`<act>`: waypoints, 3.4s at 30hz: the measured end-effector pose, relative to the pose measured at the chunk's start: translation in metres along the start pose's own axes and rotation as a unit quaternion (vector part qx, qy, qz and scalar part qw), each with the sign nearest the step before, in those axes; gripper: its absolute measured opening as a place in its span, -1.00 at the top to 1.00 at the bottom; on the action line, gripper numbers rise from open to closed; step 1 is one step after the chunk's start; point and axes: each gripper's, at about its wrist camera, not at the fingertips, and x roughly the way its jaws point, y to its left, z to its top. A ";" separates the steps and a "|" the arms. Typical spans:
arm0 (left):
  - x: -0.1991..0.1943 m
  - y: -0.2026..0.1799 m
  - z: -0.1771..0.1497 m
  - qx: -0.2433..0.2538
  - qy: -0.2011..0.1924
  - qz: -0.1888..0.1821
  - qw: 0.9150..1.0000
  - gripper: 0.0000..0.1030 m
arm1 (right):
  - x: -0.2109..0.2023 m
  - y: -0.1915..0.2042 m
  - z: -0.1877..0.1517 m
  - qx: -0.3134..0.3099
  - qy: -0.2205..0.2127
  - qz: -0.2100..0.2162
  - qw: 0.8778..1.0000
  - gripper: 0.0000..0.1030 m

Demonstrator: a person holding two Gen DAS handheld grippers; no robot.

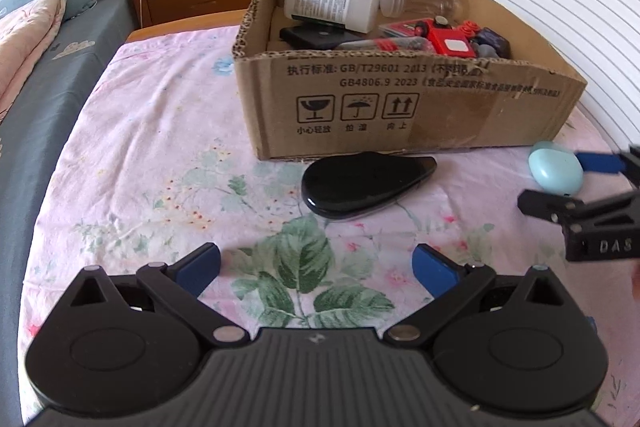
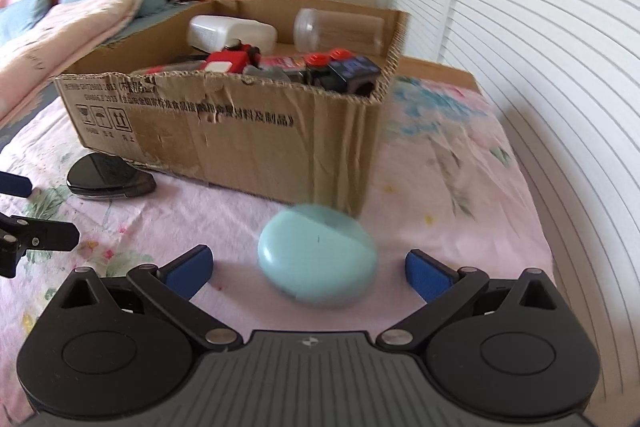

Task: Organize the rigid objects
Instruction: 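Grasp the teal round case with the right tool, then grasp the black oval pad with the left tool, then carry the black pad into the box and open the left tool while the right carries the teal case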

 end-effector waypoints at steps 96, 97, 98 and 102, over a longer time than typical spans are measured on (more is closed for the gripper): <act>-0.003 -0.036 0.022 0.122 0.005 -0.071 0.990 -0.73 | -0.052 0.035 -0.025 -0.044 0.018 0.005 0.999 -0.12; -0.007 -0.035 0.022 0.126 0.007 -0.076 0.989 -0.73 | -0.054 0.036 -0.025 -0.047 0.021 0.006 0.999 -0.11; -0.012 -0.034 0.022 0.128 0.009 -0.081 0.988 -0.73 | -0.057 0.036 -0.025 -0.050 0.023 0.009 0.998 -0.11; -0.029 -0.031 0.023 0.138 0.012 -0.092 0.986 -0.73 | -0.067 0.036 -0.024 -0.055 0.033 0.025 0.998 -0.10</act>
